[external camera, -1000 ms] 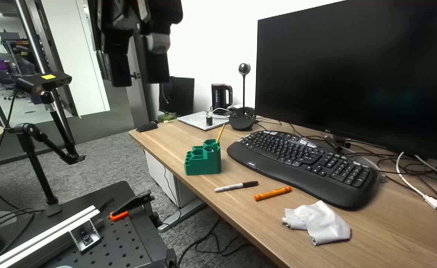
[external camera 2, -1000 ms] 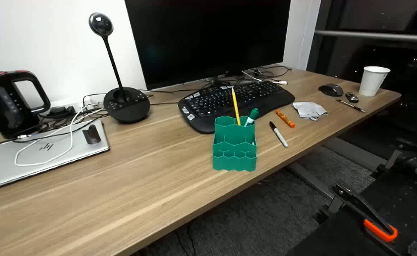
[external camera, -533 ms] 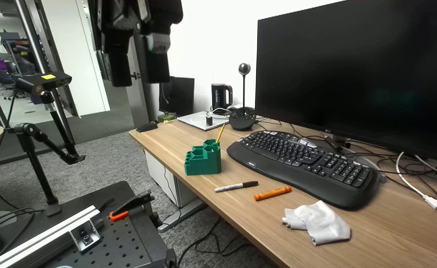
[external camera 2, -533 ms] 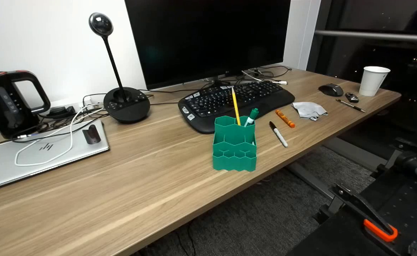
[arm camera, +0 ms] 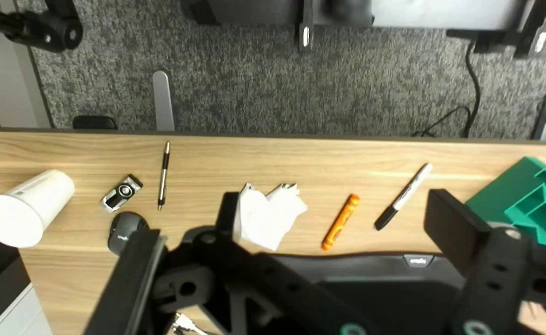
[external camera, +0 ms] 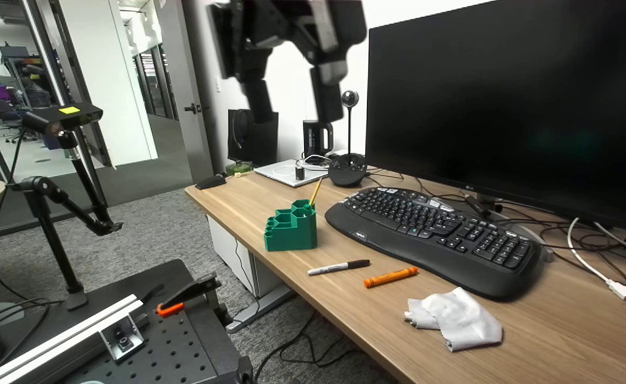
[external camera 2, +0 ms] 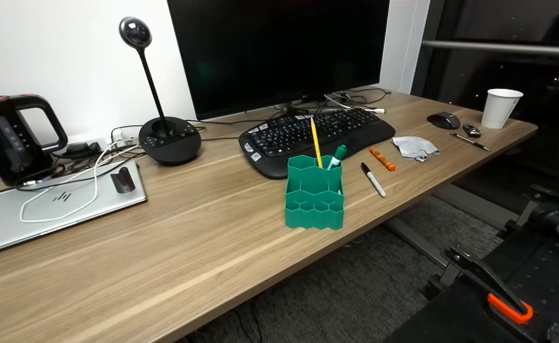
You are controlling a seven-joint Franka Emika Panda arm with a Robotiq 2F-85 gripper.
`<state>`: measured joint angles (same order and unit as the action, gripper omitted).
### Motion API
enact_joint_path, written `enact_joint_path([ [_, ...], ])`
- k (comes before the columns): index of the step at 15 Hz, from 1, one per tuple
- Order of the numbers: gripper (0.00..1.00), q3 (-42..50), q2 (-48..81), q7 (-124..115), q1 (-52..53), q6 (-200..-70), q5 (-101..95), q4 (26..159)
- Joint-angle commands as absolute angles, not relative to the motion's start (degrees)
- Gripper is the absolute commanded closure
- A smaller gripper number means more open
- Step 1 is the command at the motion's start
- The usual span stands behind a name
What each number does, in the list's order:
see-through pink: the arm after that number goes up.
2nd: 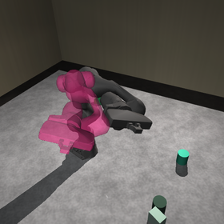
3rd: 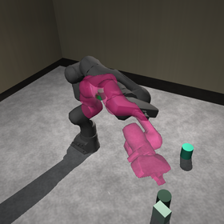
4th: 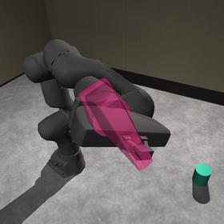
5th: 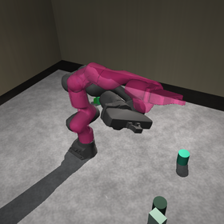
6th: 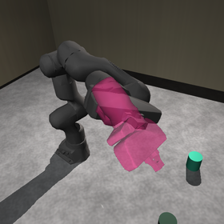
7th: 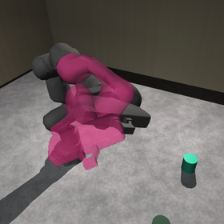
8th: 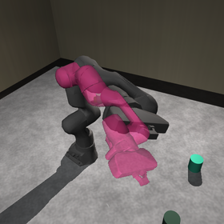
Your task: Slide the white cloth to the right
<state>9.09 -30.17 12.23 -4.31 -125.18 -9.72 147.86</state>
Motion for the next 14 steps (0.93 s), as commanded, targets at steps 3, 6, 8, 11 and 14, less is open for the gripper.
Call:
enact_joint_path([
  [3,0.00,12.7,-8.1,12.6,-4.2,-139.8,-0.8,137.5],
  [6,0.00,11.3,3.4,10.4,-5.0,-145.6,1.6,132.3],
  [8,0.00,10.3,11.1,7.7,-5.5,-149.1,0.8,128.1],
  [11,0.00,9.2,23.0,4.1,-5.9,-151.4,0.3,119.5],
  [14,0.00,8.7,32.7,1.5,-6.0,-149.9,-0.2,110.2],
])
